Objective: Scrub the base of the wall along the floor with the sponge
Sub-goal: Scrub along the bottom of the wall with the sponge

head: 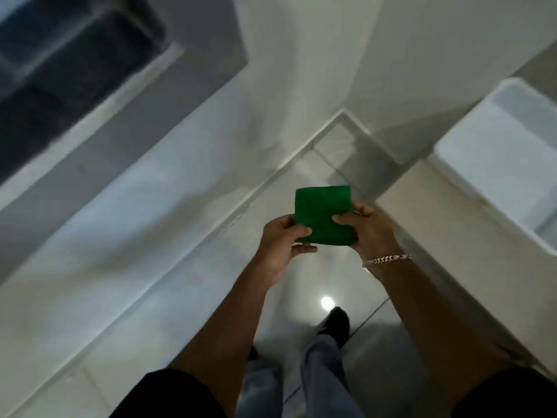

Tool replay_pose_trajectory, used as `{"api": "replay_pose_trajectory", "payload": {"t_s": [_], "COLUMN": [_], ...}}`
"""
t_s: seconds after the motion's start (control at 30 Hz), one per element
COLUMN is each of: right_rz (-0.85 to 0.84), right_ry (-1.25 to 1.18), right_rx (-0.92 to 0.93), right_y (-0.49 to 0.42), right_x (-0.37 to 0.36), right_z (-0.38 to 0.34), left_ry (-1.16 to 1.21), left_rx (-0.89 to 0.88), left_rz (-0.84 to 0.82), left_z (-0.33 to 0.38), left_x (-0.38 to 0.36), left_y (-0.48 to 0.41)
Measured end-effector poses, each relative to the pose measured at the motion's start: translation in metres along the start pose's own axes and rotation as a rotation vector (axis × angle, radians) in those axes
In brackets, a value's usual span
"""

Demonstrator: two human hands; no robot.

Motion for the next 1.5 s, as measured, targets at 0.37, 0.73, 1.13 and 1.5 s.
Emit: {"api": "replay_pose_trajectory", "payload": {"t_s": [0.37, 0.73, 1.13, 1.5], "right_rz": [0.197, 0.159, 0.352, -0.004], "right_ry": [0.676, 1.481, 1.445, 1.54], "right_rx": [0.302, 1.01, 0.746, 0.835], "right_y": [-0.171, -0.292, -0.344, -0.292], "right_x": [-0.083, -0.152, -0.144, -0.221], "right_z": [0.171, 0.251, 0.297, 0.381], "left_ry": [-1.007, -1.233, -1.348, -1.396], "left_rx": [-0.026, 0.047, -0.09, -0.095], "left_rz": [0.611, 0.833, 0.982, 0.93], "left_z": [-0.18, -0.297, -0.31, -0.324], "left_x": [0.295, 0.412, 0.418, 0.429], "left_y": [-0.082, -0.188, -0.195, -0.177]}}
Point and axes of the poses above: each hand's wrist, its own y-axis away from the middle knuckle, its own x-axis out of the back of the hand, z = x × y, the point moved 8 cm from there along -y, towards the middle knuckle, and after that the axes turned 4 degrees about -z, right-handed, at the moved point
